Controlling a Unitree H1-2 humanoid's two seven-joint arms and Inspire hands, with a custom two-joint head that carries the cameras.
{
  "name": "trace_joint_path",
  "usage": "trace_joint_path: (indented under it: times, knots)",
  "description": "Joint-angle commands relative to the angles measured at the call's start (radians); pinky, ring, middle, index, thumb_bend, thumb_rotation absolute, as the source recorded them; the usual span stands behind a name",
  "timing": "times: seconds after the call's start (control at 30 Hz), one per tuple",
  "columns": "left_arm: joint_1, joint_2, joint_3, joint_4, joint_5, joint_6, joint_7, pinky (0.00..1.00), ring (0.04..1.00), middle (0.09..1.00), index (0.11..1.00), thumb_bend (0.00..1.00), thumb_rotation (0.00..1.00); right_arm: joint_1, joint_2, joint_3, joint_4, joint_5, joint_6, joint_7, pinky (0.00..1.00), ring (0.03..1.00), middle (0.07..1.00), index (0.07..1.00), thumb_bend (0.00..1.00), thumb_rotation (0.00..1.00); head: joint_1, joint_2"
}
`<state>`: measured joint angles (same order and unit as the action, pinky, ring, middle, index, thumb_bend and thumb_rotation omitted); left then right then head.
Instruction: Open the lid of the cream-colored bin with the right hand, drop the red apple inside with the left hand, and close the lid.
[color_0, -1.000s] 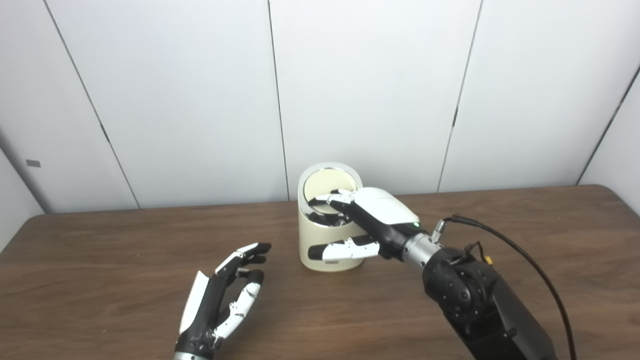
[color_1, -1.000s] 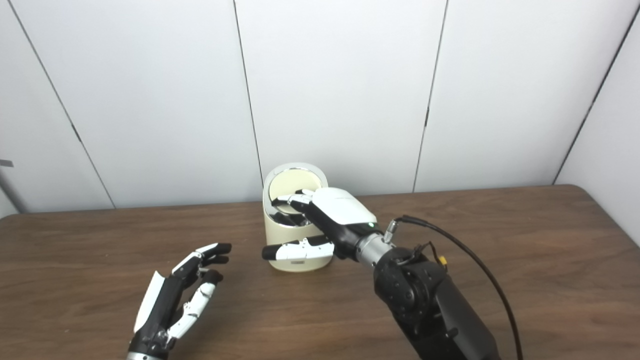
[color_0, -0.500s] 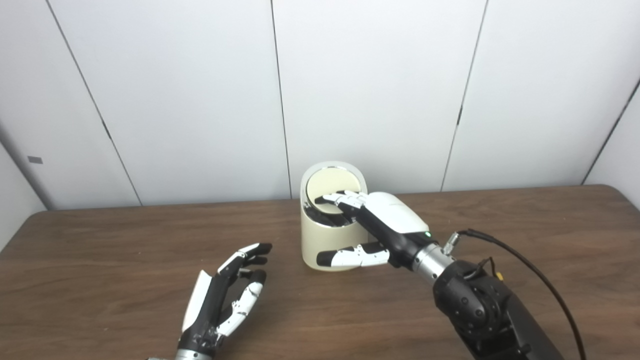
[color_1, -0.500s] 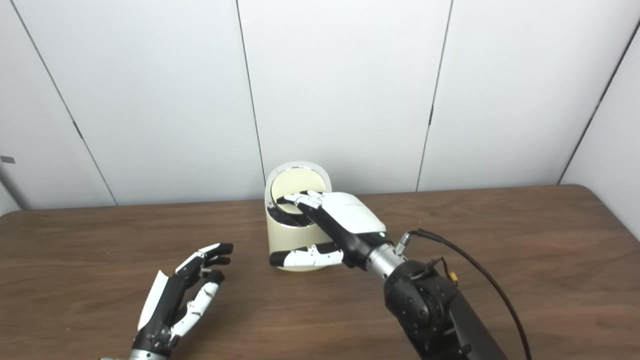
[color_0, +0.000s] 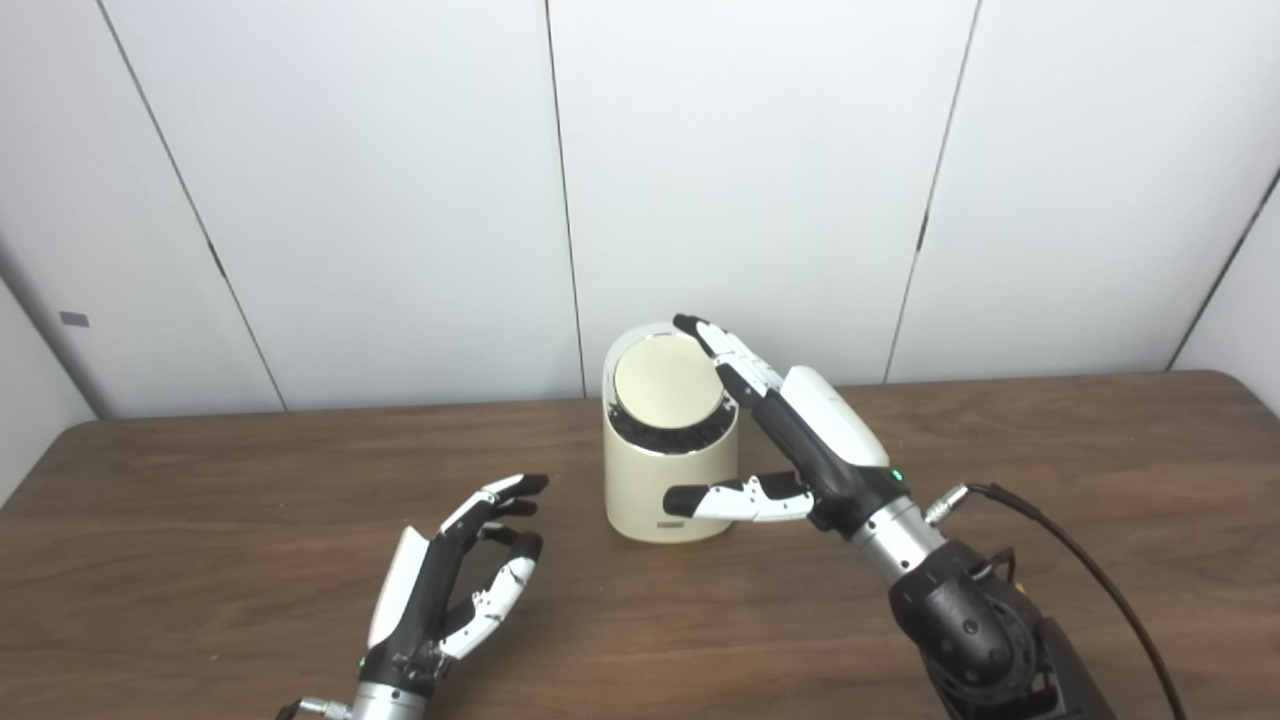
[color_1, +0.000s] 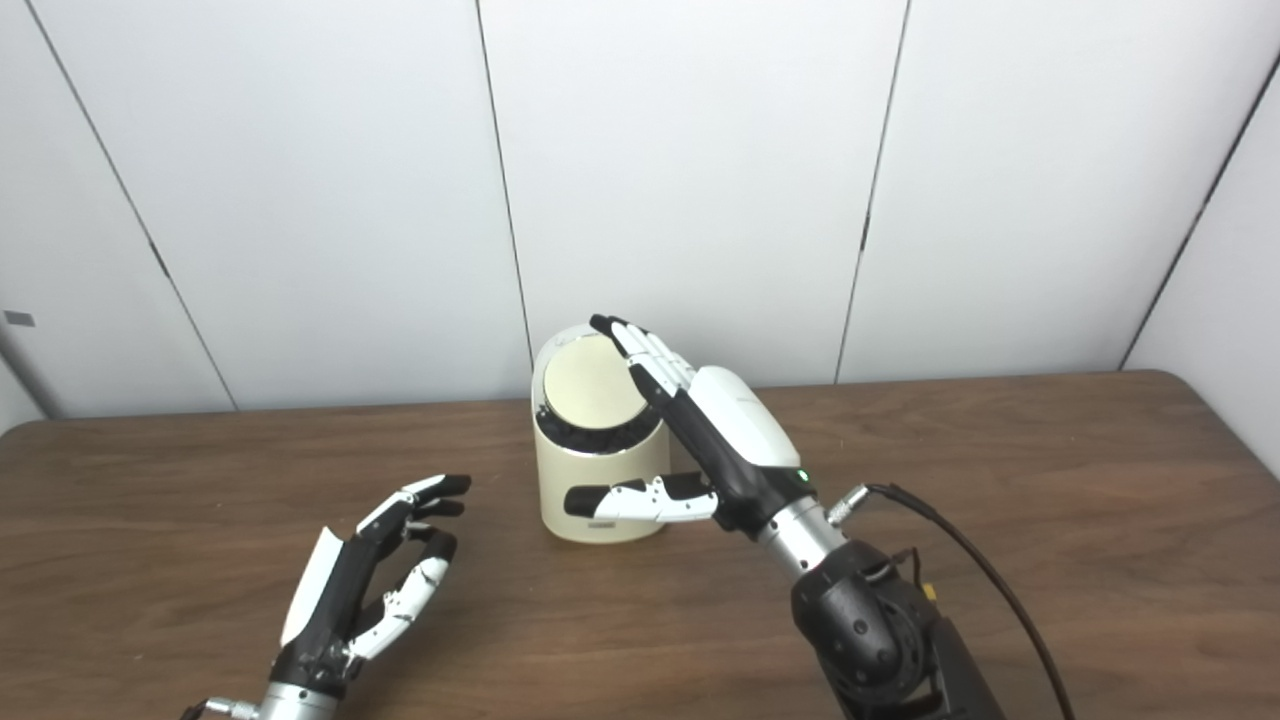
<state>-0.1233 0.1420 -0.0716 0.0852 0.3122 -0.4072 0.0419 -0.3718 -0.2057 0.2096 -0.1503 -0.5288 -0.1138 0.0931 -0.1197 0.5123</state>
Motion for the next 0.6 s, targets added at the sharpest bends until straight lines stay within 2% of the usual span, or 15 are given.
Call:
trace_joint_path:
  times: [0.0,0.13,0.2,0.3,0.33,0.37,0.4,0.47,0.53,0.57]
  knots:
    - [-0.009,0.006,0.003,0.017,0.005,-0.039,0.020,0.63,0.757,0.810,0.809,0.39,0.69,-0.012,-0.003,-0.027,0.016,0.005,-0.101,-0.084,1.00,1.000,1.000,1.000,0.78,0.79,-0.001,-0.001]
    - [-0.011,0.003,0.005,0.026,0.002,-0.046,0.023,0.64,0.757,0.810,0.809,0.39,0.69,0.020,-0.002,-0.067,0.069,0.005,-0.203,-0.173,1.00,1.000,1.000,1.000,0.81,0.81,-0.001,-0.005]
    - [-0.011,0.001,0.006,0.023,-0.004,-0.035,0.019,0.64,0.764,0.814,0.810,0.40,0.70,0.049,0.010,-0.096,0.086,-0.027,-0.240,-0.252,1.00,1.000,1.000,1.000,0.81,0.82,0.001,-0.006]
    - [-0.012,0.000,0.009,0.020,-0.007,-0.028,0.019,0.65,0.772,0.815,0.814,0.41,0.72,0.098,0.029,-0.129,0.116,-0.028,-0.291,-0.331,0.97,1.000,1.000,1.000,0.79,0.84,0.000,-0.007]
    - [-0.013,-0.001,0.012,0.022,-0.007,-0.027,0.022,0.67,0.778,0.815,0.815,0.40,0.73,0.123,0.038,-0.142,0.139,-0.012,-0.313,-0.358,0.96,1.000,1.000,1.000,0.72,0.86,0.001,-0.008]
    - [-0.014,-0.002,0.014,0.023,-0.007,-0.027,0.024,0.67,0.779,0.814,0.814,0.39,0.73,0.139,0.043,-0.150,0.155,-0.001,-0.330,-0.378,0.94,0.993,1.000,1.000,0.60,0.88,0.001,-0.009]
    - [-0.015,-0.003,0.017,0.024,0.005,-0.030,0.032,0.68,0.780,0.814,0.814,0.39,0.73,0.160,0.043,-0.151,0.183,0.017,-0.345,-0.411,0.93,0.991,1.000,1.000,0.56,0.89,0.001,-0.009]
    - [-0.015,-0.005,0.021,0.023,0.026,-0.032,0.047,0.66,0.767,0.800,0.807,0.35,0.68,0.186,0.037,-0.140,0.216,0.037,-0.355,-0.463,0.89,0.948,0.956,0.938,0.38,0.90,0.000,-0.009]
    - [-0.016,-0.005,0.024,0.027,0.048,-0.040,0.069,0.66,0.758,0.792,0.800,0.33,0.65,0.218,0.049,-0.144,0.217,0.053,-0.356,-0.477,0.87,0.929,0.934,0.907,0.32,0.89,-0.002,-0.007]
    - [-0.016,-0.006,0.026,0.028,0.055,-0.042,0.077,0.64,0.747,0.781,0.791,0.31,0.62,0.235,0.056,-0.145,0.208,0.067,-0.356,-0.474,0.85,0.907,0.911,0.883,0.29,0.85,-0.002,-0.007]
